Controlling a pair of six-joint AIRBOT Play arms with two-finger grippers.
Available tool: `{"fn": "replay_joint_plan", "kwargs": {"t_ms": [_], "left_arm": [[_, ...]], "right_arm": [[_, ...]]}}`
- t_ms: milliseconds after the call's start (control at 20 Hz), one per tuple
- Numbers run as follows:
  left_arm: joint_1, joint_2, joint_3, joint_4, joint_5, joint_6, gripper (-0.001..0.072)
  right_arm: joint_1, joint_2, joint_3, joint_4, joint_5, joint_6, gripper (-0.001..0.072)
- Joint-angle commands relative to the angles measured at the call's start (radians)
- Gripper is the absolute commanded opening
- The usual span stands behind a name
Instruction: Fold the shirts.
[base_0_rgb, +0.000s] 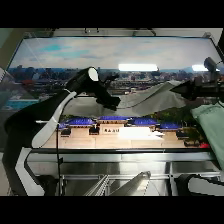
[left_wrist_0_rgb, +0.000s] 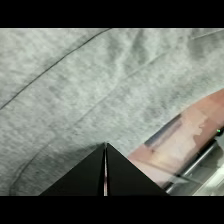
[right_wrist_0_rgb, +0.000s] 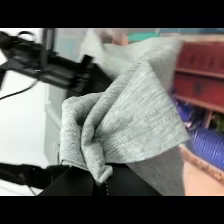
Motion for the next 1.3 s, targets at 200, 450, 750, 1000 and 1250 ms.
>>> {"fn": "replay_joint_plan", "kwargs": {"t_ms": [200, 450, 750, 1000, 1250], "left_arm": [[-0.116, -0.192, 0.287, -0.093, -0.013, -0.045, 0.002], [-0.01, -0.024, 0.343, -0.089, -0.12, -0.009, 0.0021], [0.299, 0.354, 0.129, -0.09, -0.283, 0.03, 0.0022], [0.518, 0.594, 0.056, -0.091, -0.416, 0.069, 0.0022], [0.666, 0.774, 0.056, -0.089, -0.385, 0.07, 0.0023]], "right_arm": [[-0.035, 0.047, 0.026, 0.019, 0.164, 0.041, 0.0014], [0.064, 0.084, 0.027, 0.09, 0.04, 0.148, 0.0014], [0.576, 0.058, 0.072, 0.088, -0.583, 0.178, 0.0014], [0.966, -0.27, 0.252, 0.089, -0.856, 0.21, 0.0014], [1.12, -0.612, 0.603, 0.092, -0.838, 0.183, 0.0507]]}}
